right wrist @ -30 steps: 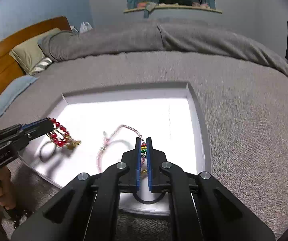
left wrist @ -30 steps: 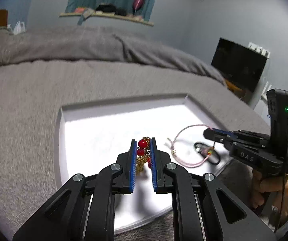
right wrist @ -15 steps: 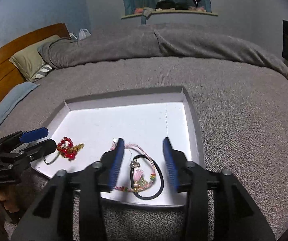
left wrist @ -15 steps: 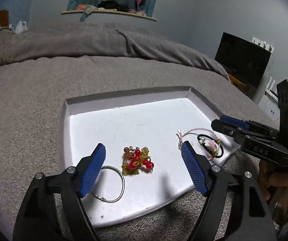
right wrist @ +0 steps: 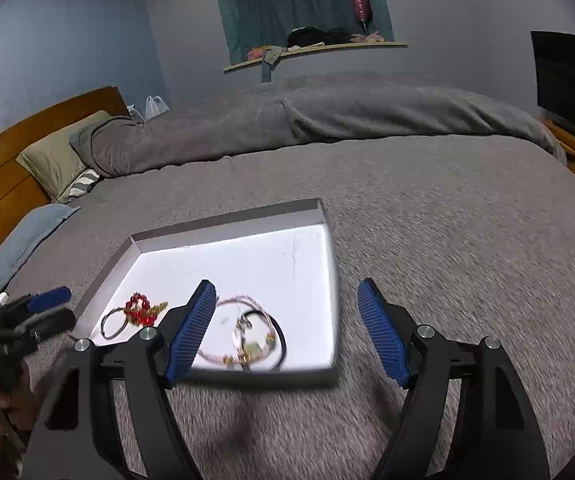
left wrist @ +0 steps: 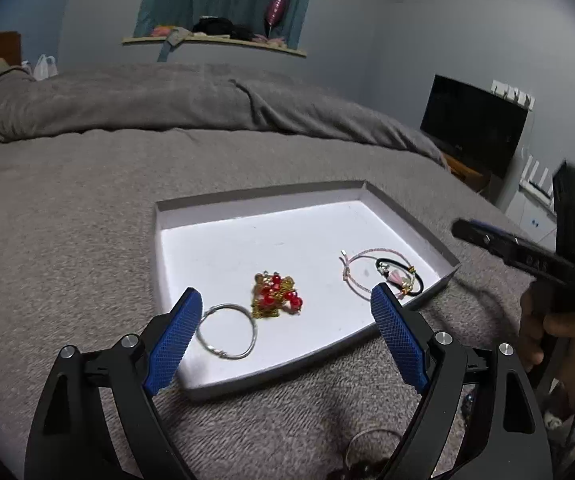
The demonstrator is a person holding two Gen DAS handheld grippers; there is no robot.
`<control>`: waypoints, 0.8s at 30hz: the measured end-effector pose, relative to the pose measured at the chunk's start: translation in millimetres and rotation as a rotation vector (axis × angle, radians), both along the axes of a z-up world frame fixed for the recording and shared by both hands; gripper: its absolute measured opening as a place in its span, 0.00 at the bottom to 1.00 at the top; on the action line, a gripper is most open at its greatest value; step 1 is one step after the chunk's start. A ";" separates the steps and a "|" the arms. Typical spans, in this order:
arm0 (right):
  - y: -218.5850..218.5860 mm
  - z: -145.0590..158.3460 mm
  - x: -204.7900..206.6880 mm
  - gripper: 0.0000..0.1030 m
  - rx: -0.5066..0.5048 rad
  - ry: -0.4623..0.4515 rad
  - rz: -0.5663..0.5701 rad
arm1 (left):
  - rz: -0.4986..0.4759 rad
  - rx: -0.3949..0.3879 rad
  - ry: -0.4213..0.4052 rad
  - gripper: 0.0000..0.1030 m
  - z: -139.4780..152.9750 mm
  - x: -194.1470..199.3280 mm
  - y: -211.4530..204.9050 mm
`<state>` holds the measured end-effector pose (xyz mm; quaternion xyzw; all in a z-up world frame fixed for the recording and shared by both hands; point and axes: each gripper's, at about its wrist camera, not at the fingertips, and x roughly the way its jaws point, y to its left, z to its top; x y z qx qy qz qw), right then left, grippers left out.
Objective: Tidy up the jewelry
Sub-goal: 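Move both tools back to the bracelets and open over the dark bead bracelet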
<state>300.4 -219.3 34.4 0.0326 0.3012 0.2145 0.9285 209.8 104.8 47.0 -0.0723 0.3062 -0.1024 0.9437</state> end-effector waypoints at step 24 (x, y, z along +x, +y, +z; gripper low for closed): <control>-29.6 -14.3 -105.5 0.72 -0.070 -0.017 0.100 | -0.133 0.042 0.051 0.84 -34.2 -109.5 -23.3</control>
